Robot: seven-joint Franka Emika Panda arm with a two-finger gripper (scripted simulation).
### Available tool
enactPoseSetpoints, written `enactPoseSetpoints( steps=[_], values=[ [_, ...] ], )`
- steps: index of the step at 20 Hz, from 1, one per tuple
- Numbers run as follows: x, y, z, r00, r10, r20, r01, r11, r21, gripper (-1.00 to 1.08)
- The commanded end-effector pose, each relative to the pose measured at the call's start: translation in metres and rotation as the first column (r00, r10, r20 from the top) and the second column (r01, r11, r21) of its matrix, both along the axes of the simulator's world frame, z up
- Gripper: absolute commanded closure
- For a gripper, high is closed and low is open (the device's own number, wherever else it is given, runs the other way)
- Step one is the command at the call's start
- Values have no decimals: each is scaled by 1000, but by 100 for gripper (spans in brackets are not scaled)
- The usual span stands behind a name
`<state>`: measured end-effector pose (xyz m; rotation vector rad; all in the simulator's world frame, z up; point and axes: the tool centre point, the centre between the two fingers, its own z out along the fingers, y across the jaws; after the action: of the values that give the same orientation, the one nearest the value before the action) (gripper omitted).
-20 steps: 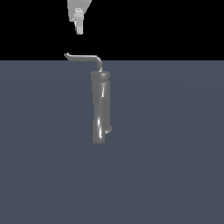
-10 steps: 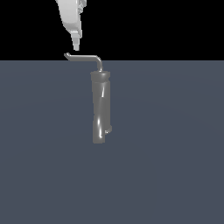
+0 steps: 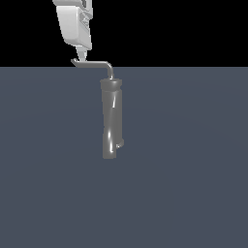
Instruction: Turn on the faucet by rotating a designated handle.
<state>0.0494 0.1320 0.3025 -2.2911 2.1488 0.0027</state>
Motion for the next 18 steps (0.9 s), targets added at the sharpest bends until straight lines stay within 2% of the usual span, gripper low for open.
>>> enactPoseSetpoints(
  steps=[1, 7, 18],
  values=[
    [2, 1, -2, 1000, -12, 1, 12, 1000, -1, 108],
    [2, 1, -3, 1000, -14, 1, 14, 1000, -2, 108],
    [-30, 2, -3, 1000, -14, 1, 14, 1000, -2, 108]
  ],
)
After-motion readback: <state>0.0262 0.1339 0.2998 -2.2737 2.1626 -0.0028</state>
